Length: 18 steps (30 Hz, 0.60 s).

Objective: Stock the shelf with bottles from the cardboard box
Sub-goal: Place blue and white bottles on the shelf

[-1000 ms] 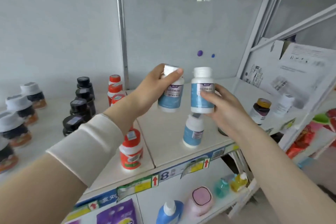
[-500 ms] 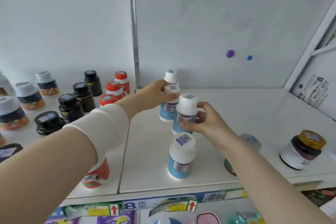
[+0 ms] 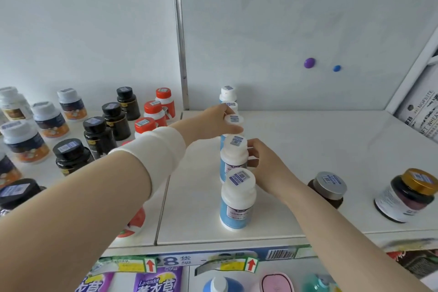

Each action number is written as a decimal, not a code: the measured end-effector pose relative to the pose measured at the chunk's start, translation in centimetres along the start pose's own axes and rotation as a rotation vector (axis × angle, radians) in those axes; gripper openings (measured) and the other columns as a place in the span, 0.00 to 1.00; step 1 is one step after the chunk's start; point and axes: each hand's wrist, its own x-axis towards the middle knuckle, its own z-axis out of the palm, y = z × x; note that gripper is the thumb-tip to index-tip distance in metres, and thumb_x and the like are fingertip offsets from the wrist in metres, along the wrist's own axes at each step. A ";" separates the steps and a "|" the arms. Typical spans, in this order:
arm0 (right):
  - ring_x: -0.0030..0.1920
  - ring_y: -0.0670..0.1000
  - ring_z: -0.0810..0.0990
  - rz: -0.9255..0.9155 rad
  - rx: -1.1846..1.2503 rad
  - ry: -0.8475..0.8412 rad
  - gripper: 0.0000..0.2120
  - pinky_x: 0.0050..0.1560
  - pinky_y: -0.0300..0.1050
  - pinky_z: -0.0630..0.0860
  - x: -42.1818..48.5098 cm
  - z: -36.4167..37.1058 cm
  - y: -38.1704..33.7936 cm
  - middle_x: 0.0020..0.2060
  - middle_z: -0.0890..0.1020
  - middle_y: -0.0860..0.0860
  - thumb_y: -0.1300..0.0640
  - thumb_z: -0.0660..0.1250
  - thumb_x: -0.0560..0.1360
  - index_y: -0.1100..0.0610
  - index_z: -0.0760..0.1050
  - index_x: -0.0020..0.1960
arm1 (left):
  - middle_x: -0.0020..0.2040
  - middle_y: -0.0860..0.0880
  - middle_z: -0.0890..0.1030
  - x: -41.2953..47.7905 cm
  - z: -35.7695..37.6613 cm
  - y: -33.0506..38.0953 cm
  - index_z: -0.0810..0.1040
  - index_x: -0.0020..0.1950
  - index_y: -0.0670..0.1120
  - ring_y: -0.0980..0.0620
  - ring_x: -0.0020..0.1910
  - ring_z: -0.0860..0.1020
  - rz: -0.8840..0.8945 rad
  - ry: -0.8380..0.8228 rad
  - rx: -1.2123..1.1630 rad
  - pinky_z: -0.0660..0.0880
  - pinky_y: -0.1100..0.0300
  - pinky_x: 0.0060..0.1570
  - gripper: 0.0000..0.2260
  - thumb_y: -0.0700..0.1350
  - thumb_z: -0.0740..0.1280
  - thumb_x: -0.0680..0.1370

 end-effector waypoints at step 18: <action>0.59 0.50 0.75 -0.025 -0.177 0.144 0.24 0.59 0.45 0.71 -1.8 -3.3 -9.4 0.61 0.77 0.51 0.49 0.66 0.75 0.56 0.67 0.68 | 0.64 0.50 0.74 -5.5 -7.2 0.8 0.68 0.67 0.47 0.48 0.61 0.74 0.153 0.177 0.497 0.70 0.55 0.58 0.19 0.52 0.64 0.78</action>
